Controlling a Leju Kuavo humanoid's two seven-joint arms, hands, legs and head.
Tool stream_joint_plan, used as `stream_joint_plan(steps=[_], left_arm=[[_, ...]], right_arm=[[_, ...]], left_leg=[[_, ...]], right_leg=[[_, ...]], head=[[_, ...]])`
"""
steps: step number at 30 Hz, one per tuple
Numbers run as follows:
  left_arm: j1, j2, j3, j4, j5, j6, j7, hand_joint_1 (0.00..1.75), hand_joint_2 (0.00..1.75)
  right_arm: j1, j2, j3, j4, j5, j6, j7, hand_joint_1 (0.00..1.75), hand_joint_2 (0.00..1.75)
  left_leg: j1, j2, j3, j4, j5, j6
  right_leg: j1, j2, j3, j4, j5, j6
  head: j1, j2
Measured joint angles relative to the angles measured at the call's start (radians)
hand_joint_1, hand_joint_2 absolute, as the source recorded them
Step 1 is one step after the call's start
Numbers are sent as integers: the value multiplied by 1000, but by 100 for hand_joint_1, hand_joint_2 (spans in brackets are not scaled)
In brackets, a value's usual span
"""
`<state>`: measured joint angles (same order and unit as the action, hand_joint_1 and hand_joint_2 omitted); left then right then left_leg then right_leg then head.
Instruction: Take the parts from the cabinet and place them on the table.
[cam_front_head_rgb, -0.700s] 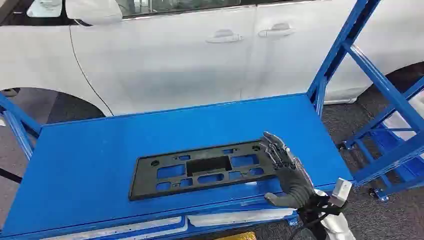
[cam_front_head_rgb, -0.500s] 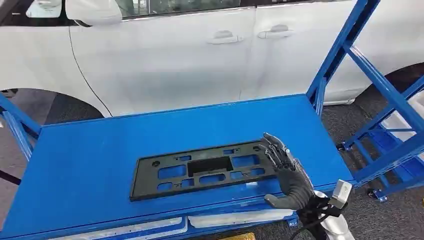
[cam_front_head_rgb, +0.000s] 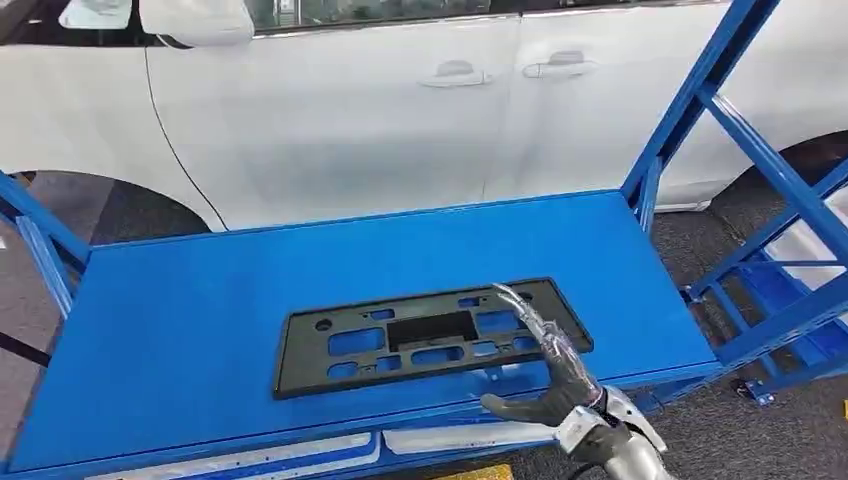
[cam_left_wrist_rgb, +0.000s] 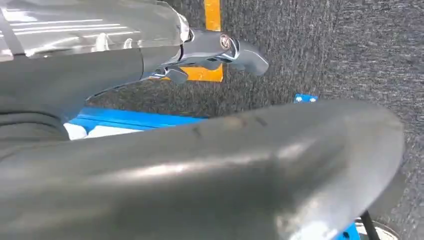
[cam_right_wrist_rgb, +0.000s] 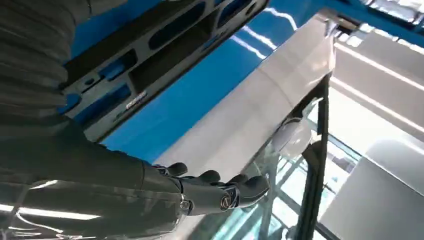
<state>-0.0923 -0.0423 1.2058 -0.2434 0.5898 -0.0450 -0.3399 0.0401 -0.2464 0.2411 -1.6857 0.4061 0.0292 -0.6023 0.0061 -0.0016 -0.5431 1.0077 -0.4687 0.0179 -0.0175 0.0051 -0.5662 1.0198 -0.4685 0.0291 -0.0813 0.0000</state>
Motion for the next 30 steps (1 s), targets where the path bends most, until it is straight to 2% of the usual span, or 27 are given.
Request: stream_joint_plan(steps=[1, 3, 4, 5, 6, 8, 9, 10, 11, 12, 14, 15, 16, 19, 20, 21, 22, 24, 25, 26, 27, 29, 30], left_arm=[[-1, 0, 0, 0, 0, -2, 0, 0, 0], [-1, 0, -1, 0, 0, -3, -3, 0, 0], [-2, 0, -1, 0, 0, -4, -3, 0, 0], [-3, 2, -2, 0, 0, -5, -3, 0, 0], [-3, 1, -3, 0, 0, -6, -4, 0, 0], [-2, 0, -3, 0, 0, -6, -4, 0, 0], [0, 0, -3, 0, 0, -6, -4, 0, 0], [1, 0, -3, 0, 0, -6, -4, 0, 0], [2, 0, -3, 0, 0, -6, -4, 0, 0], [2, 0, -3, 0, 0, -6, -4, 0, 0], [-1, 0, -3, 0, 0, -6, -5, 0, 0], [-1, 1, -3, 0, 0, -6, -5, 0, 0], [-3, 1, -3, 0, 0, -7, -5, 0, 0], [0, 1, -3, 0, 0, -7, -6, 0, 0], [0, 0, -3, 0, 0, -7, -6, 0, 0], [-3, 0, -4, 0, 0, -7, -6, 0, 0], [-4, 0, -4, 0, 0, -7, -6, 0, 0], [-2, 0, -4, 0, 0, -7, -6, 0, 0], [-1, 0, -4, 0, 0, -7, -6, 0, 0], [-1, 0, -4, 0, 0, -7, -6, 0, 0], [-1, 0, -4, 0, 0, -7, -6, 0, 0], [-1, -1, -4, 0, 0, -7, -6, 0, 0], [-1, -1, -4, 0, 0, -7, -6, 0, 0]], right_arm=[[0, 0, 15, 0, 41, -42, 8, 0, 175], [1, 0, 52, 0, 113, -117, 21, 0, 175], [1, -1, 69, 0, 132, -136, 26, 0, 175], [1, -1, 88, 0, 138, -146, 27, 0, 175], [0, -1, 99, 0, 140, -151, 27, 0, 175], [0, -1, 113, 0, 142, -152, 28, 0, 175], [0, -1, 121, 0, 143, -152, 28, 0, 175], [1, -3, 126, 2, 144, -152, 28, 0, 175], [1, -4, 130, 2, 144, -152, 29, 0, 175], [0, -5, 136, 2, 144, -152, 29, 0, 175], [1, -5, 141, 2, 145, -152, 29, 0, 175], [0, -5, 142, 2, 145, -152, 29, 0, 175], [0, -5, 143, 2, 145, -152, 29, 0, 175], [0, -6, 143, 2, 146, -152, 29, 0, 175], [0, -6, 144, 1, 146, -152, 29, 0, 175], [-1, -7, 147, 0, 146, -152, 29, 0, 175], [-3, -10, 148, 0, 146, -153, 29, 0, 175], [0, -13, 148, 1, 146, -154, 30, 0, 175], [1, -13, 149, 2, 146, -154, 30, 0, 175], [1, -13, 150, 2, 146, -154, 30, 0, 175], [1, -14, 151, 2, 146, -154, 30, 0, 175], [0, -14, 151, 2, 146, -154, 30, 0, 175], [-1, -14, 151, 1, 146, -155, 30, 0, 175]], left_leg=[[-2, -1, -3, 3, 0, -8], [1, -1, -2, -4, 2, -20], [-2, -1, 0, -3, 0, -27], [3, 0, -3, 9, -12, -31], [3, 0, -20, 48, -41, -33], [5, 0, -90, 200, -119, -37], [5, 0, -126, 276, -145, -38], [5, 0, -146, 315, -147, -39], [5, 0, -141, 302, -126, -39], [5, 0, -115, 245, -86, -36], [5, 0, -35, 75, -1, -28], [3, 0, -13, 25, -4, -23], [-1, -1, -9, 14, -5, -21], [-2, -2, -12, 12, -1, -7], [6, 0, -8, 1, 7, 3], [5, 1, -7, -2, 9, 7], [5, 2, -8, -2, 10, 11], [4, 3, -12, -1, 10, 12], [4, 3, -13, -1, 11, 12], [4, 3, -12, 0, 10, 12], [4, 3, -11, 0, 10, 11], [5, 2, -6, 0, 8, 7], [5, 2, -4, 0, 6, 3]], right_leg=[[5, 3, -5, -4, 7, -10], [9, 3, -9, 0, 5, -20], [4, 4, -8, -6, 8, -27], [0, 1, -3, -12, 12, -35], [1, 1, -2, -13, 11, -42], [6, -1, -3, -13, 10, -48], [8, -1, -3, -13, 9, -49], [10, -1, -2, -12, 9, -50], [11, 0, -1, -11, 9, -50], [11, 1, 0, -10, 8, -50], [12, 2, 4, -5, 4, -47], [15, 2, 2, -1, 1, -42], [19, 3, -3, 4, -1, -37], [16, 2, -3, -1, 5, -21], [15, 3, -4, 5, -2, -15], [13, 0, -12, 28, -22, -10], [12, 0, -40, 87, -61, -6], [7, 0, -118, 251, -136, 3], [4, 0, -144, 304, -148, 5], [3, 0, -146, 307, -135, 6], [2, 0, -125, 262, -100, 6], [1, -1, -36, 86, -11, 1], [2, -1, 3, 4, 5, -5]], head=[[0, 0], [0, 0], [0, 0], [0, 0], [0, 0], [0, 0], [0, 0], [0, 0], [0, 0], [0, 0], [0, 0], [0, 0], [0, 0], [0, 0], [0, 0], [0, 0], [0, 0], [0, 0], [0, 0], [0, 0], [0, 0], [0, 0], [0, 0]])
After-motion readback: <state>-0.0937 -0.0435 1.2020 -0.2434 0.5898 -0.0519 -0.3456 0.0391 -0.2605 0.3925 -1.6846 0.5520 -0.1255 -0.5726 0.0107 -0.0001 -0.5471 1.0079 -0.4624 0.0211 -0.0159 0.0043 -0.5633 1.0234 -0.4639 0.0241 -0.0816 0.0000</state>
